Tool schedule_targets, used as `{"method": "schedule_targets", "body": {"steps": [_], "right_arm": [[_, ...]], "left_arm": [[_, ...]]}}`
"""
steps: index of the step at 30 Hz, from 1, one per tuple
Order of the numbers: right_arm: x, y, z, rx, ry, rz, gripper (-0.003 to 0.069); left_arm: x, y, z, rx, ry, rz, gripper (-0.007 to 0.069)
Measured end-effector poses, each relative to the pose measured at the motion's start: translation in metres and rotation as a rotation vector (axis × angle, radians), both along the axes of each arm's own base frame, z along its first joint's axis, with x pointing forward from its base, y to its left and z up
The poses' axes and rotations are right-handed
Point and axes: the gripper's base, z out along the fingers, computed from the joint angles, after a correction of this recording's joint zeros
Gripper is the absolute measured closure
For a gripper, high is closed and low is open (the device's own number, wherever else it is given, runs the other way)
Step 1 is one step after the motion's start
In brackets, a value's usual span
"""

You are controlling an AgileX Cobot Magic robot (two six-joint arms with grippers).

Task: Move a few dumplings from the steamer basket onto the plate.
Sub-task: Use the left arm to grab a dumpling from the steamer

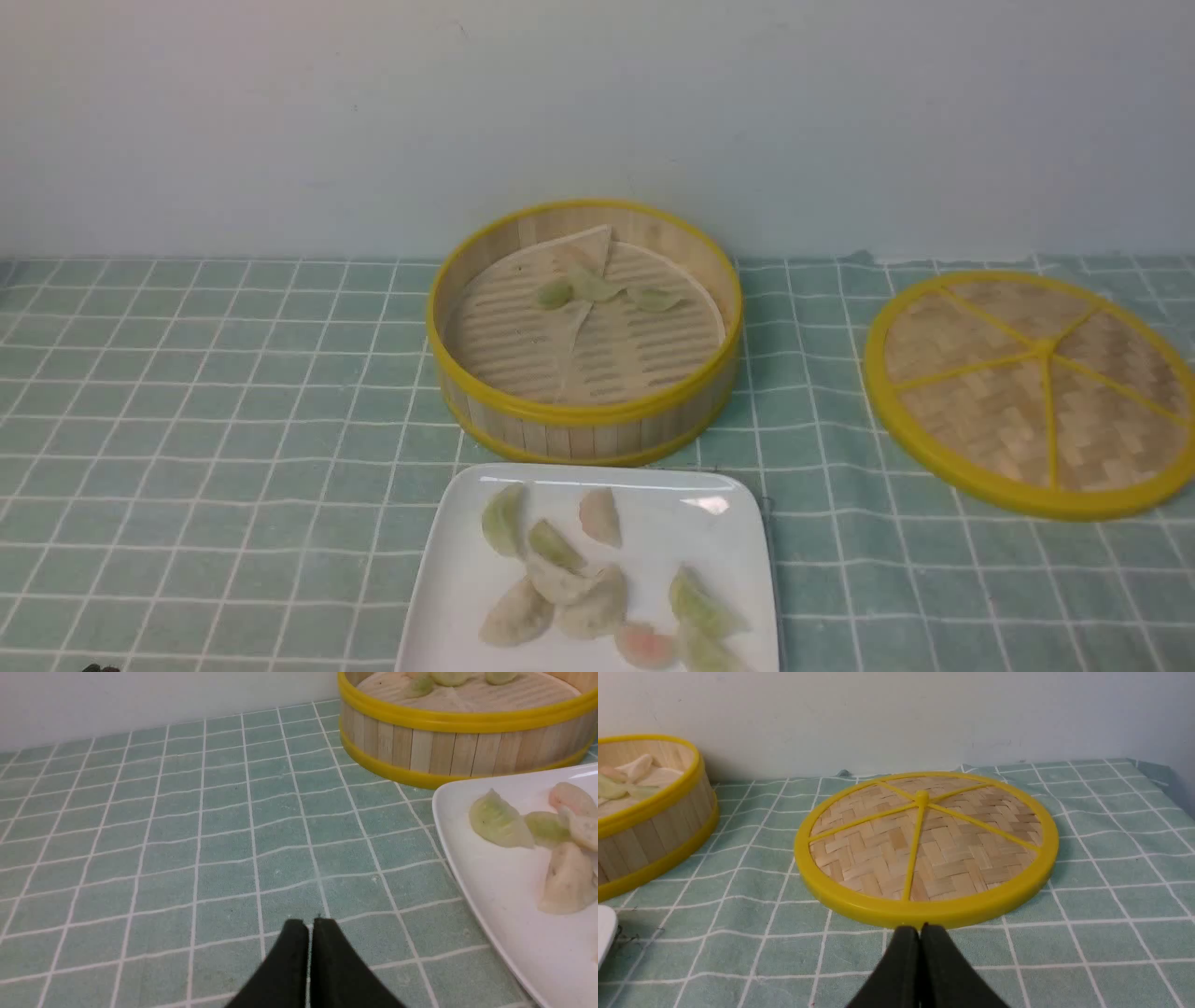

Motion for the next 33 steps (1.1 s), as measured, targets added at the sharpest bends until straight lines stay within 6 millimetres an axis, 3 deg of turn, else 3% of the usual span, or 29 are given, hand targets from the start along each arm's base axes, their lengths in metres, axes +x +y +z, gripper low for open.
{"method": "schedule_targets", "body": {"steps": [19, 26, 33], "right_arm": [[0.0000, 0.0000, 0.0000, 0.000, 0.000, 0.000, 0.0673], [0.0000, 0.0000, 0.0000, 0.000, 0.000, 0.000, 0.0673], [0.0004, 0.0008, 0.0007, 0.024, -0.014, 0.004, 0.0673]], "left_arm": [[0.0000, 0.0001, 0.0000, 0.002, 0.000, 0.000, 0.0631], [0.0005, 0.0054, -0.0002, 0.162, -0.015, 0.011, 0.0631], [0.0007, 0.0063, 0.0001, 0.188, -0.020, 0.013, 0.0631]]}}
